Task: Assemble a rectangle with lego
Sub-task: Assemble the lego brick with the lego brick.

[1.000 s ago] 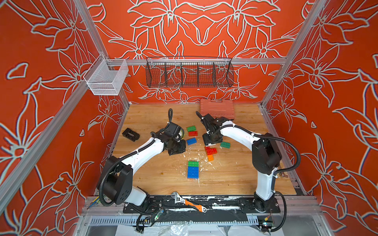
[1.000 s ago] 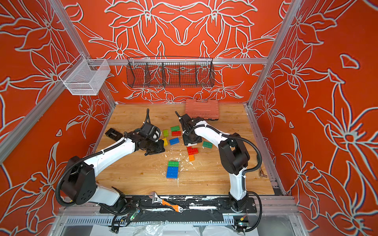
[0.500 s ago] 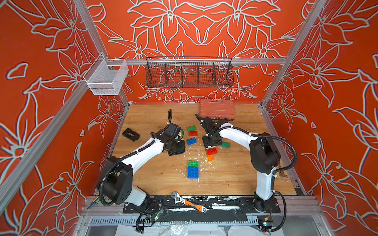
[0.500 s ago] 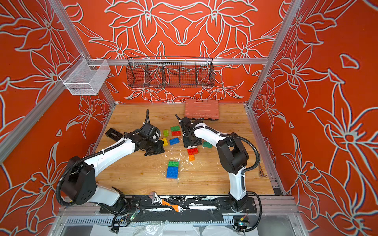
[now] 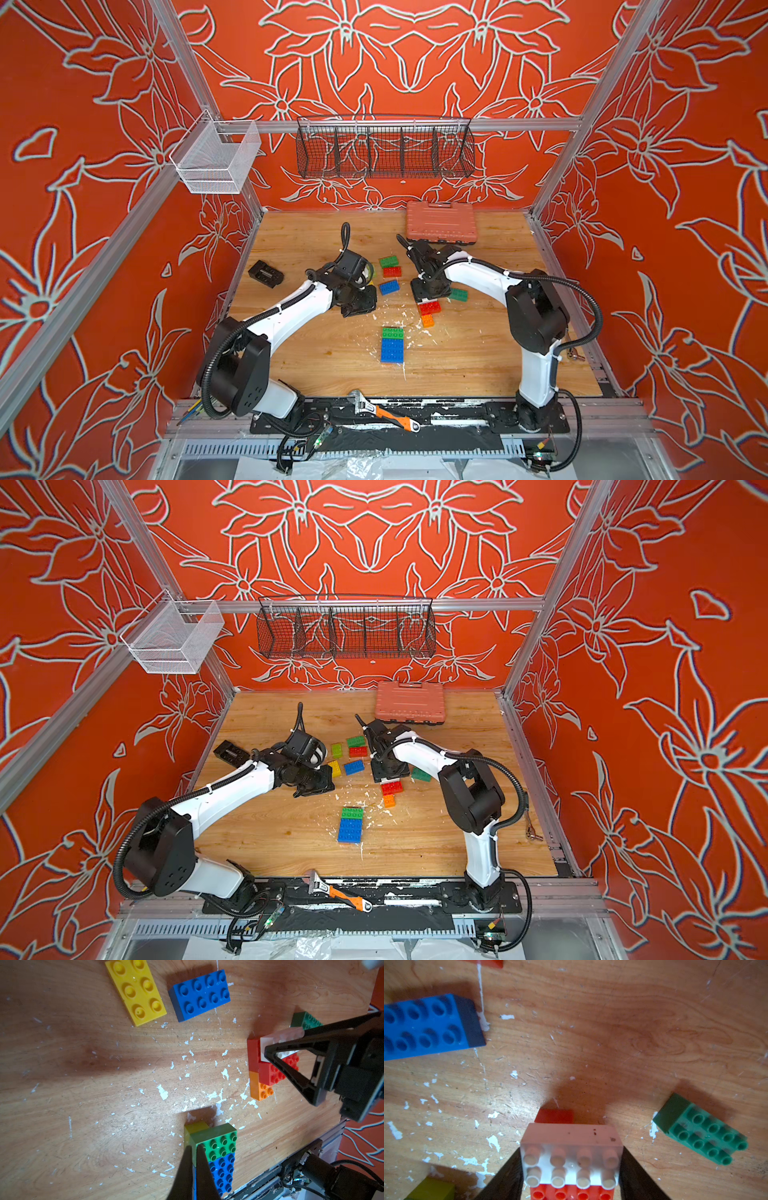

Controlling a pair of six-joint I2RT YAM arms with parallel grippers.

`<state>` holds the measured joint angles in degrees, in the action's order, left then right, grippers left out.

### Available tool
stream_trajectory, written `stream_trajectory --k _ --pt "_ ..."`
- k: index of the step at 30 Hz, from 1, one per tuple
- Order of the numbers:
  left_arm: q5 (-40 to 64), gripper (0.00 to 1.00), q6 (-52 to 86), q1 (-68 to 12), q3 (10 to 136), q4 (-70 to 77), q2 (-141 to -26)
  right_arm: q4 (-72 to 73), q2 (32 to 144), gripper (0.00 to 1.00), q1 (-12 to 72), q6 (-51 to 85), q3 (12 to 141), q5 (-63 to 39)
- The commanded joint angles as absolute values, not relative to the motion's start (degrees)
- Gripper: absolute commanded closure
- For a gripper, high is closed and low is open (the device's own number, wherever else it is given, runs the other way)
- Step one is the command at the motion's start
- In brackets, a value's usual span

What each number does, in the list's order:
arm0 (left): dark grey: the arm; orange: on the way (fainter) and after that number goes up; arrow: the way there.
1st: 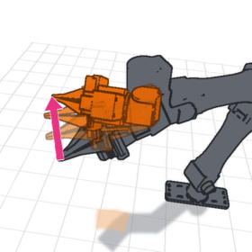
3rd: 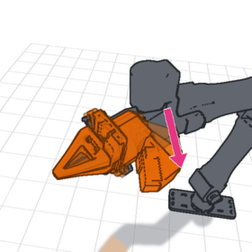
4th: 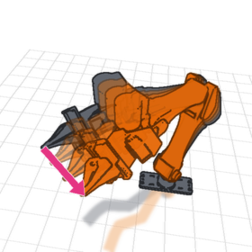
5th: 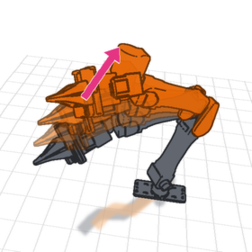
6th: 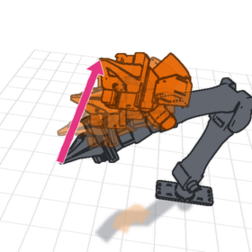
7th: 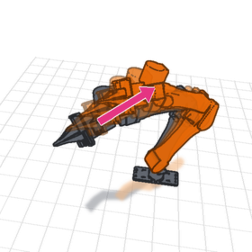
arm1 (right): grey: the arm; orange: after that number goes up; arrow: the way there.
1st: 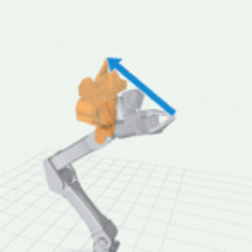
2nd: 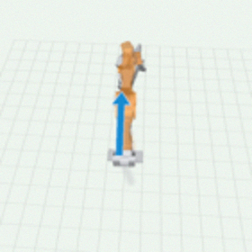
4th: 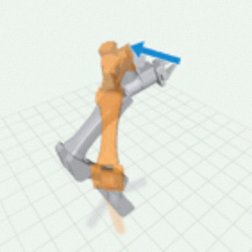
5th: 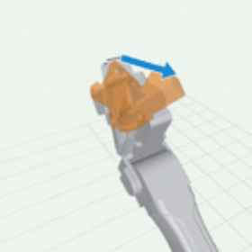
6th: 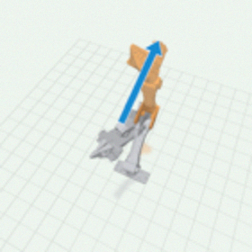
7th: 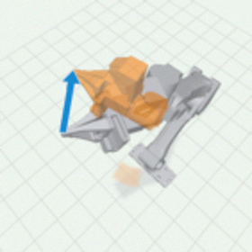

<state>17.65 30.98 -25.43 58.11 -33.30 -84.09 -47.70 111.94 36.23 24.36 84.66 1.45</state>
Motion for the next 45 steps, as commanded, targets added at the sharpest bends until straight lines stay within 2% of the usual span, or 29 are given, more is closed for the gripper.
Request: stream_trajectory --k 1,17,26,45 --pt "17.8 0.93 31.4 -25.0 57.5 -33.0 -83.5 -48.3 112.9 0.52 36.8 25.3 83.7 1.9" --pt "18.0 0.92 31.7 -24.8 57.4 -32.6 -83.8 -48.7 112.3 0.55 36.8 24.8 82.2 4.8" --pt "18.3 0.92 31.7 -24.9 57.7 -32.3 -84.3 -45.5 109.1 0.57 36.8 24.3 80.9 3.2" --pt "19.3 0.91 31.6 -24.9 58.4 -32.3 -85.7 -47.6 108.9 0.57 36.8 23.3 81.7 6.1"
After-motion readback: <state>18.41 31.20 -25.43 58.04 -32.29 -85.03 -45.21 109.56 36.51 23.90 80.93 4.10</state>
